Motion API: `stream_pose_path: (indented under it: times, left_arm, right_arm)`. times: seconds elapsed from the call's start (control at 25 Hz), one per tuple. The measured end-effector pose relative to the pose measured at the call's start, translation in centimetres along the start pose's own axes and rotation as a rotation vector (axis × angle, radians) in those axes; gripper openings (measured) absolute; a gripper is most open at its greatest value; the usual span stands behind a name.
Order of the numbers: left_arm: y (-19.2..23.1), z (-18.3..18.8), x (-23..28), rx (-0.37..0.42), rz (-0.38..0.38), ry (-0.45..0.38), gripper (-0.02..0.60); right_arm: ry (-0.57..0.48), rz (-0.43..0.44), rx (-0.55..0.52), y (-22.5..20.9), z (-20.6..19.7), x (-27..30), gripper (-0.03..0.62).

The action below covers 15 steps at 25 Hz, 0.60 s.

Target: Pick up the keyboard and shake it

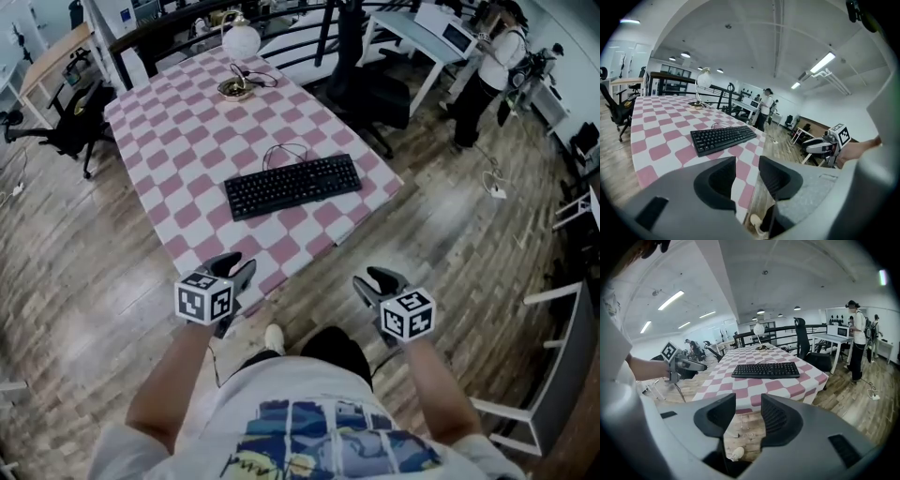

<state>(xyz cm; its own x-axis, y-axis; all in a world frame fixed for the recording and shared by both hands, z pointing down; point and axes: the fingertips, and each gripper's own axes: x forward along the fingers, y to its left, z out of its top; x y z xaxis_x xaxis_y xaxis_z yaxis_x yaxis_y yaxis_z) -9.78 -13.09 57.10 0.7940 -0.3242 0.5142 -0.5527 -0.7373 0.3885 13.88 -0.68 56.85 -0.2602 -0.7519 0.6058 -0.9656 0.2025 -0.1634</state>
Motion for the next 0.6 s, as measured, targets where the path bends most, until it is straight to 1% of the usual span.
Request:
stream_pose_path:
  times: [0.16,0.24,0.32,0.44,0.6]
  left_arm:
    - [3.6,1.2,2.6,-0.037,0.052,0.013,0.155]
    - [5.0,2.1,4.0,-0.046,0.083,0.030,0.163]
    - [6.1,3.3,5.2,-0.071,0.116,0.034,0.169]
    - [8.5,4.2,7.0,-0.112,0.187,0.050,0.183]
    - [12.1,4.0,9.1,-0.199,0.274,0.059,0.193]
  right_arm:
    - [0.024,0.024,-0.002,-4.7,2.2,3.6,0.175]
    - [0.044,0.036,0.002,-7.7,3.4,5.3,0.179]
    - [0.069,0.053,-0.001,-10.9,5.0,7.1,0.184]
    - [0.108,0.102,0.001,-15.0,7.3,10.6,0.190]
    - [0.173,0.185,0.016,-19.5,8.3,16.4,0.206]
